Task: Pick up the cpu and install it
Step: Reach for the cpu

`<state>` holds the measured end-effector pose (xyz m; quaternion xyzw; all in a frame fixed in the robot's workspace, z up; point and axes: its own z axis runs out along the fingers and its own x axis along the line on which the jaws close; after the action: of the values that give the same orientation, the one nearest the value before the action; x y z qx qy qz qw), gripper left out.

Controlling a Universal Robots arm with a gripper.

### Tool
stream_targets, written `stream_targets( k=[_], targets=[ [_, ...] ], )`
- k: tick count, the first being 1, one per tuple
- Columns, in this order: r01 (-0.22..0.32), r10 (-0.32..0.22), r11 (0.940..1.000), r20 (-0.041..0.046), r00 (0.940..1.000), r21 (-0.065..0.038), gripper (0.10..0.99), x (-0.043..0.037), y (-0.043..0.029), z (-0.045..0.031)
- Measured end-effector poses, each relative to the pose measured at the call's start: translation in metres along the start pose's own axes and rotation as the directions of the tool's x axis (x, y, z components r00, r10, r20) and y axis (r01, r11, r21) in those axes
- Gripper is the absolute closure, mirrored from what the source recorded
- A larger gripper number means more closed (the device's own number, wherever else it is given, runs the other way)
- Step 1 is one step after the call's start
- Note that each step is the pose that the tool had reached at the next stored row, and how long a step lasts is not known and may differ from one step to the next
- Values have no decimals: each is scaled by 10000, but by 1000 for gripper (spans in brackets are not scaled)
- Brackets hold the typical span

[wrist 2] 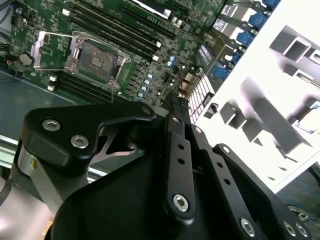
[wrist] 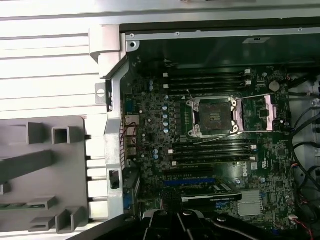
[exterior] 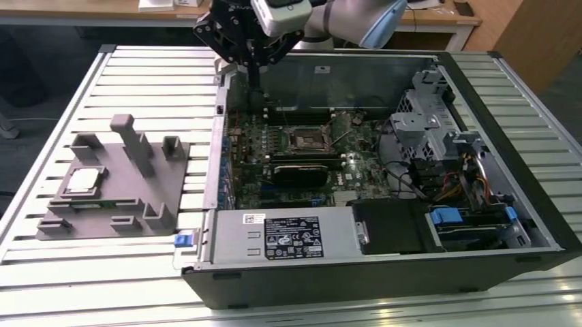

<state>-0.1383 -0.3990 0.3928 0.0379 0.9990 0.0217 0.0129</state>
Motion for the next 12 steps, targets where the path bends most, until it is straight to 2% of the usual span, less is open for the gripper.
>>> stream_targets(
  k=[12],
  targets=[
    [0, 0, 10000, -13, 10000, 1, 965, 93, -7, 4]
  ],
)
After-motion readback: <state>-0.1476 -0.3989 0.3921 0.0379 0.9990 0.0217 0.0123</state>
